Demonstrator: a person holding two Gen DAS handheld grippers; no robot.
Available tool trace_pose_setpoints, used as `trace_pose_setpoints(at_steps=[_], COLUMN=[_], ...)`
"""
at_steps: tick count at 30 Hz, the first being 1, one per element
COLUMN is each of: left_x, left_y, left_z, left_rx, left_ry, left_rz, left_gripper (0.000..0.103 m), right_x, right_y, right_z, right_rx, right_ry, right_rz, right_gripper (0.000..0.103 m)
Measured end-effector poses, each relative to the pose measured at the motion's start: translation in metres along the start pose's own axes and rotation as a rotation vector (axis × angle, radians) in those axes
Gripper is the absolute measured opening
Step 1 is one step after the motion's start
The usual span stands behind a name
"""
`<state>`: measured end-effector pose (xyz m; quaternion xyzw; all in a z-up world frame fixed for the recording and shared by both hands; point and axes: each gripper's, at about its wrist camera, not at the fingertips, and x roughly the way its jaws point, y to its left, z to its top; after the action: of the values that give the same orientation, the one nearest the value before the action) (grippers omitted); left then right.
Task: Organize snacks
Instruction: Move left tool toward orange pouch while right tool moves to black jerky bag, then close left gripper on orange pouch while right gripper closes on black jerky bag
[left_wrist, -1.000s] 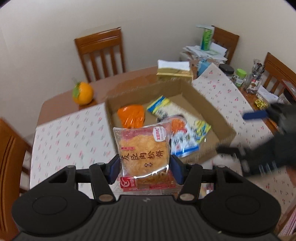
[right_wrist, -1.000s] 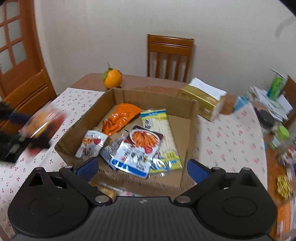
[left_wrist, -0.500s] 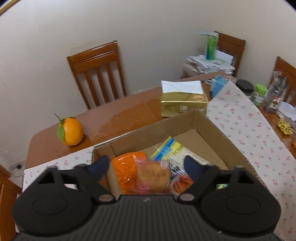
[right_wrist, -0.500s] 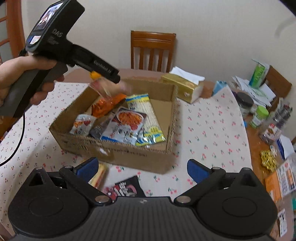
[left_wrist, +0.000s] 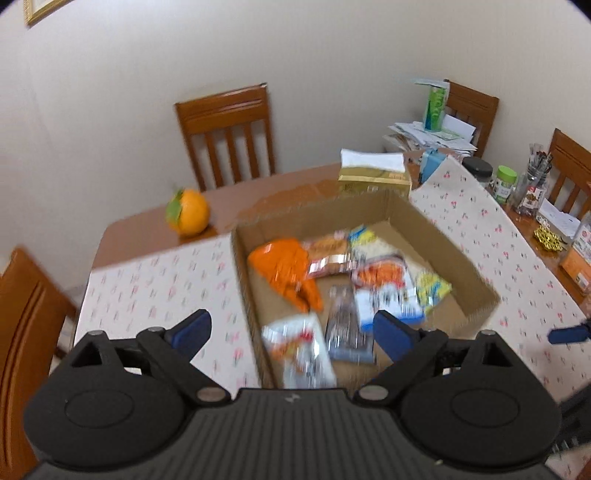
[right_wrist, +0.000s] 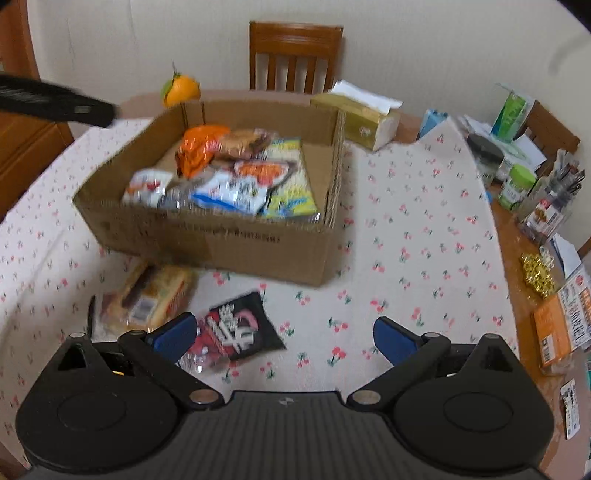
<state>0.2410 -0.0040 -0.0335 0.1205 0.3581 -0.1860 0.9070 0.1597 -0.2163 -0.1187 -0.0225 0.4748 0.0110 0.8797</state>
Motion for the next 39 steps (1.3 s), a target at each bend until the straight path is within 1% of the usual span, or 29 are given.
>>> trace_pose_setpoints(at_steps=[2,4,6,8,10,12,17,20,23,26,27,28,30,33,34,35,36,39], left_x=[-0.008,-0.013,-0.017,-0.02,-0.022,-0.024,-0.025,-0.024,-0.019,-0.012,-0.009,-0.007,0.0,0.008,0.01,0.013,0.016,0.015], left_y=[0.003,0.004,0.002,-0.003,-0.009,-0.016,-0.032,-0.047,-0.06,-0.072,-0.075,-0.078,-0.084,-0.09,-0.091,-0.092,-0.092,-0.089], left_z=[-0.018,-0.034,-0.05,-0.063,-0.072,-0.079,-0.089,-0.099,-0.107,-0.114,-0.115,-0.117,-0.118,-0.121,-0.122,-0.124,-0.125,-0.128], left_rx=[-0.021,-0.026,-0.025,-0.007,0.025,0.052,0.086,0.133,0.173,0.203,0.214,0.223,0.237,0.249,0.253,0.253,0.249,0.23], left_ry=[0.027,0.048,0.076,0.102,0.115,0.128,0.15,0.157,0.173,0.199,0.203,0.208,0.227,0.236,0.241,0.248,0.262,0.265], left_rz=[-0.002,0.003,-0.006,-0.037,-0.045,-0.062,-0.136,-0.181,-0.229,-0.271,-0.282,-0.29,-0.298,-0.306,-0.311,-0.316,-0.316,-0.316], left_gripper=[0.094,0.094,0.094,0.094,0.094,0.094,0.094,0.094,0.093,0.088,0.082,0.079,0.066,0.063,0.06,0.052,0.049,0.047], right_x=[0.005,0.009,0.016,0.019,0.021,0.024,0.024,0.019,0.014,0.011,0.01,0.009,0.007,0.005,0.005,0.005,0.004,0.003], right_y=[0.004,0.006,0.01,0.014,0.02,0.027,0.039,0.037,0.024,0.011,0.007,0.004,-0.001,-0.005,-0.005,-0.005,-0.005,-0.005], right_z=[-0.007,-0.013,-0.021,-0.029,-0.037,-0.04,-0.037,-0.036,-0.04,-0.044,-0.045,-0.046,-0.049,-0.05,-0.05,-0.05,-0.05,-0.048], right_rx=[-0.019,-0.035,-0.044,-0.054,-0.066,-0.073,-0.069,-0.068,-0.038,-0.008,0.003,0.011,0.028,0.037,0.038,0.037,0.038,0.034], right_ry=[0.03,0.053,0.095,0.122,0.143,0.151,0.124,0.111,0.112,0.113,0.113,0.111,0.112,0.108,0.106,0.104,0.102,0.095], right_rz=[-0.001,-0.004,-0.003,-0.004,0.007,0.024,0.057,0.034,0.008,-0.014,-0.021,-0.025,-0.029,-0.029,-0.03,-0.03,-0.029,-0.028], right_gripper=[0.103,0.103,0.103,0.103,0.103,0.103,0.103,0.103,0.103,0.103,0.103,0.103,0.103,0.103,0.103,0.103,0.103,0.103])
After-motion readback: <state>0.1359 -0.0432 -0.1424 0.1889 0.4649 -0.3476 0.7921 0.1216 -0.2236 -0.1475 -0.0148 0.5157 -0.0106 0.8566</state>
